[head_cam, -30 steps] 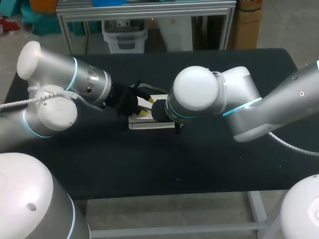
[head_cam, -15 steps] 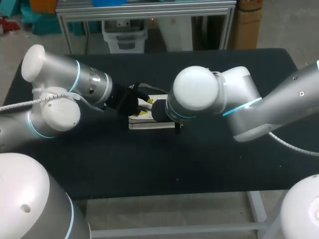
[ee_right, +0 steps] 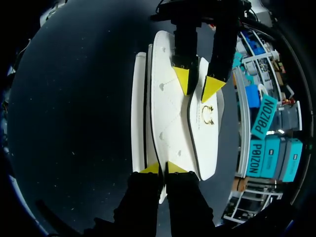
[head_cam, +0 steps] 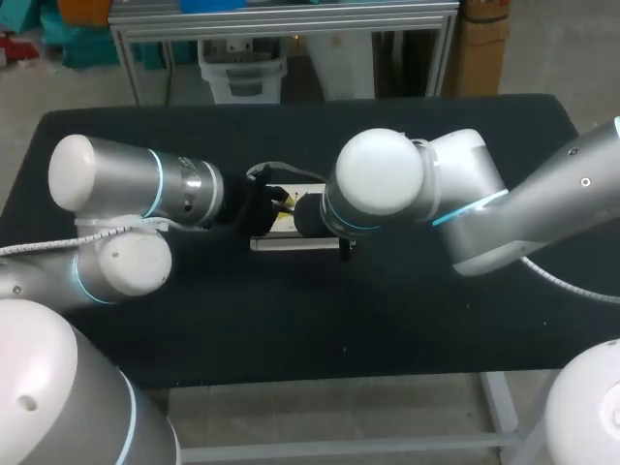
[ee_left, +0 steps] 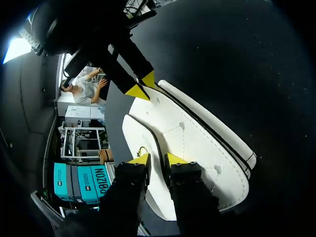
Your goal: Pick up the bag, open it, inspect its contents, close it, and place it on the opposite side
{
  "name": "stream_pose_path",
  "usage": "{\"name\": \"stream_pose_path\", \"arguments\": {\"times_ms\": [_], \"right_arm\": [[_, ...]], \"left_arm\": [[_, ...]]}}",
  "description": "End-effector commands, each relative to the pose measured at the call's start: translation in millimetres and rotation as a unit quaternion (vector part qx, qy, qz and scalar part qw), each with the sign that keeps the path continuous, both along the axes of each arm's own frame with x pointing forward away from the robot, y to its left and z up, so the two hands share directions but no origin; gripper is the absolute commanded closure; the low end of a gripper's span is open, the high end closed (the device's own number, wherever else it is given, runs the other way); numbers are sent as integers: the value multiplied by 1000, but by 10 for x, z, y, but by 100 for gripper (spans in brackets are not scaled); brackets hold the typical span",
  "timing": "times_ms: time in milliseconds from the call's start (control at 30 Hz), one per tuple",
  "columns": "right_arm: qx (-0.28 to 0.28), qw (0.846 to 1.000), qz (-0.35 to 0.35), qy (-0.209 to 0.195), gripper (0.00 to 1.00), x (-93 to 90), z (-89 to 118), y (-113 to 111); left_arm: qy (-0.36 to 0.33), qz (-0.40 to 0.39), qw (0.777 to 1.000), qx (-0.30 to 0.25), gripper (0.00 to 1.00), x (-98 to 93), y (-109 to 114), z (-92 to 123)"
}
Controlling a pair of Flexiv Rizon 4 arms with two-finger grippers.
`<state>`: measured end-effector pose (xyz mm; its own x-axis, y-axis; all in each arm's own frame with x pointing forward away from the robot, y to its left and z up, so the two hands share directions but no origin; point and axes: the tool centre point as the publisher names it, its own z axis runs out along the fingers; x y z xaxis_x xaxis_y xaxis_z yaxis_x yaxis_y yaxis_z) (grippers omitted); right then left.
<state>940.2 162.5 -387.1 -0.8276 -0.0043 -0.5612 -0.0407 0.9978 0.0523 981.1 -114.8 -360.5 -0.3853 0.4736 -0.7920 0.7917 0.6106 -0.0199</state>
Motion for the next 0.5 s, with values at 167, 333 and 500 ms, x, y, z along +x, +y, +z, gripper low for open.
{"name": "stream_pose_path", "arguments": {"times_ms": [167,333,500], "right_arm": [[0,1000,0,-1,100,-7,-35,7],[0,1000,0,-1,100,-7,-35,7],[0,1000,0,-1,100,-7,-35,7]], "left_arm": [[7,15,999,-35,100,71,25,63],[33,10,997,-69,100,120,96,219],[66,7,992,-104,100,210,198,356]]}}
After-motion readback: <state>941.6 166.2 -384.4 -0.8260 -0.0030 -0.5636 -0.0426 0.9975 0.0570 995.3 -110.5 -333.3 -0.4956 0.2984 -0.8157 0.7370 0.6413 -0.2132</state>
